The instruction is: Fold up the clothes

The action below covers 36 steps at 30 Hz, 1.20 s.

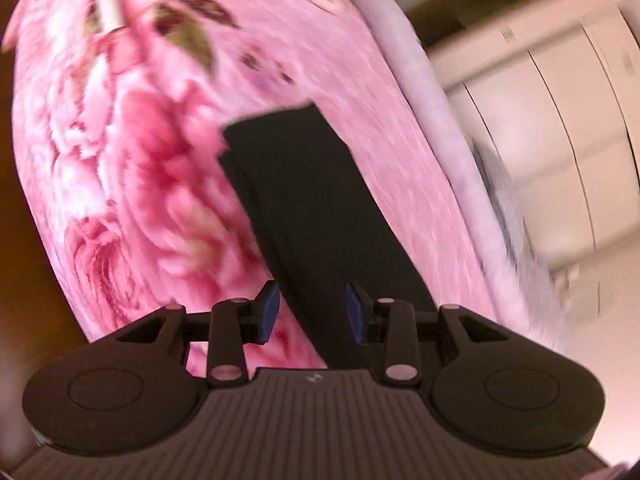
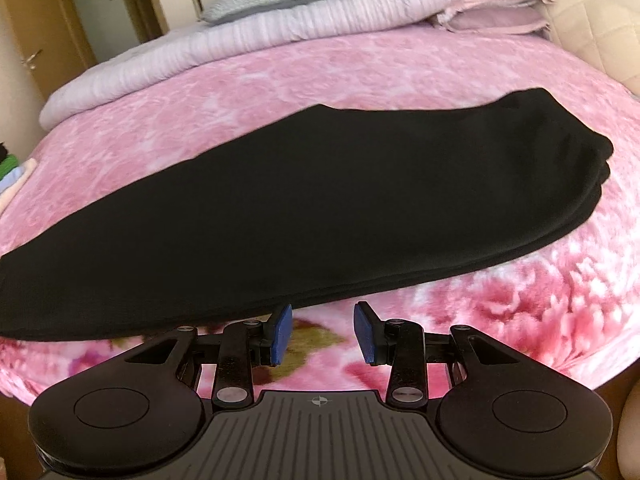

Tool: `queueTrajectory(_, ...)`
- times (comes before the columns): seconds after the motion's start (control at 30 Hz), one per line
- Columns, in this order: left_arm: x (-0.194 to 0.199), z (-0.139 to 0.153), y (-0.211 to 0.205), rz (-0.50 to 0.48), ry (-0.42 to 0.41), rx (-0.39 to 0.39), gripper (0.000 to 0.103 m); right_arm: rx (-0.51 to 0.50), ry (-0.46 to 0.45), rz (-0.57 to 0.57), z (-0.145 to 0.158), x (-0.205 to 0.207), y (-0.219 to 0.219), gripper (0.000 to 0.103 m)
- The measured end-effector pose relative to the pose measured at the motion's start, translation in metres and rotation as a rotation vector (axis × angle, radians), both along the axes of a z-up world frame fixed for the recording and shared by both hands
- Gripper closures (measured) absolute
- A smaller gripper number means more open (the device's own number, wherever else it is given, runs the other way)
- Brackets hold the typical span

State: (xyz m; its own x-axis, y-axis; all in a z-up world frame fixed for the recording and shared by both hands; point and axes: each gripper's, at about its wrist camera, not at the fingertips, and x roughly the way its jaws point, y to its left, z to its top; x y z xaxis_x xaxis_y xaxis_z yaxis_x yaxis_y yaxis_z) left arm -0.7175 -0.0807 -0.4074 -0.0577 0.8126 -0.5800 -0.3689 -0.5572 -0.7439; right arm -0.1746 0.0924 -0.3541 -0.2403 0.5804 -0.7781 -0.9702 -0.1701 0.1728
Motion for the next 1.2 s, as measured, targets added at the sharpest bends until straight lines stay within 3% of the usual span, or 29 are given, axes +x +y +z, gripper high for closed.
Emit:
queueTrajectory(0.2,-0.021,-0.017,0.004,0.106,-0.060,0.018,0.071,-0.023,-0.019,-0.018,-0.010,0.002,0.013,0.065)
queueTrajectory(0.4,-0.016,-0.018,0.010,0.142,-0.004,0.044,0.072,-0.030,-0.008,-0.021,-0.016,0.002,0.021,0.065)
queueTrajectory(0.47,-0.007,-0.010,0.015,0.132,0.087,0.011,0.097,-0.031,0.001,-0.022,-0.017,0.005,0.023,0.065)
queueTrajectory(0.57,0.023,0.022,0.038,0.040,0.359,-0.090,0.097,-0.028,0.017,-0.022,-0.015,0.011,0.025,0.065)
queueTrajectory(0.7,0.078,0.069,0.077,-0.162,0.652,-0.083,0.098,-0.012,0.041,-0.042,-0.013,0.026,0.028,0.065)
queueTrajectory(0.77,0.115,0.086,0.095,-0.270,0.750,-0.039,0.098,-0.003,0.053,-0.062,-0.011,0.035,0.029,0.065)
queueTrajectory(0.9,0.206,0.097,0.127,-0.499,0.873,0.083,0.098,0.017,0.076,-0.112,-0.006,0.057,0.032,0.065)
queueTrajectory(0.97,0.254,0.084,0.144,-0.630,0.882,0.111,0.097,0.029,0.085,-0.138,-0.003,0.068,0.033,0.065)
queueTrajectory(1.03,0.293,0.055,0.166,-0.791,0.834,0.055,0.087,0.037,0.095,-0.165,-0.001,0.079,0.034,0.065)
queueTrajectory(1.1,0.326,0.027,0.182,-0.917,0.797,-0.028,0.086,0.034,0.108,-0.190,0.001,0.089,0.036,0.065)
queueTrajectory(1.2,0.346,0.019,0.174,-0.948,0.863,-0.061,0.078,0.044,0.125,-0.218,0.004,0.103,0.034,0.065)
